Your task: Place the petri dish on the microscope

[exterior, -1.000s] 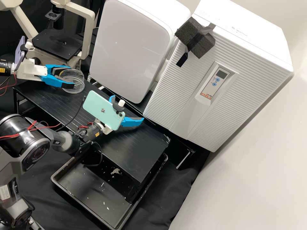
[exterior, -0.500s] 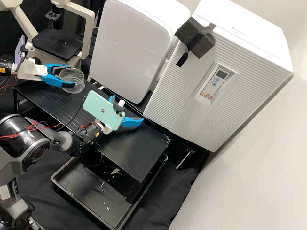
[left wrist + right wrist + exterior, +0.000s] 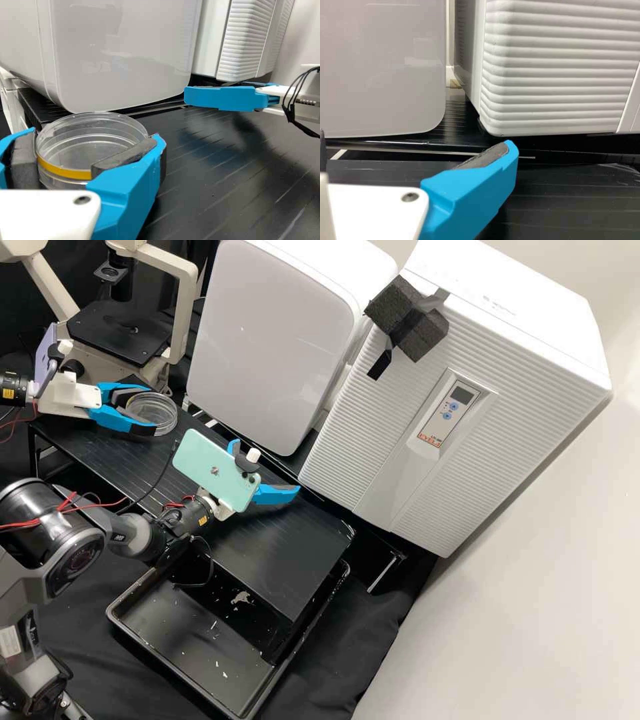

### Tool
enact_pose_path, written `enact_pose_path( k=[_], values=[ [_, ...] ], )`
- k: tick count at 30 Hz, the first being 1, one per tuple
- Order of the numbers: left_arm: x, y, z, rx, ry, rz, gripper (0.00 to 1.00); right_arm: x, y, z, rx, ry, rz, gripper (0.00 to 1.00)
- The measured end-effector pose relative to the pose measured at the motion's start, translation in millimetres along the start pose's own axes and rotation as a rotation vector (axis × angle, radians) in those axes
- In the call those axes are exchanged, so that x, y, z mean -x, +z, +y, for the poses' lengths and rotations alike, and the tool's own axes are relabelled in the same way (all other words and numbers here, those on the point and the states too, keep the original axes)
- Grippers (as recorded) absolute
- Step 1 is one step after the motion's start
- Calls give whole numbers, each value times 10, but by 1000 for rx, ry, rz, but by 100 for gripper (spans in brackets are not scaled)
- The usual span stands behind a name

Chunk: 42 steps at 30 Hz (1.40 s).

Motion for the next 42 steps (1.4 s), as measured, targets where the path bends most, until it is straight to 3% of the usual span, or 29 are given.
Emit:
enact_pose_path(
  k=[23,30,31,42],
  values=[
    [38,-37,-43,20,-6,23,0,0,0,0,0,0,0,100],
    [38,-38,-38,1,-1,25,0,0,0,0,0,0,0,100],
    [38,-38,-38,1,-1,25,100,0,0,0,0,0,0,100],
    [38,-38,-38,-21,-1,25,100,0,0,0,0,0,0,100]
  ],
)
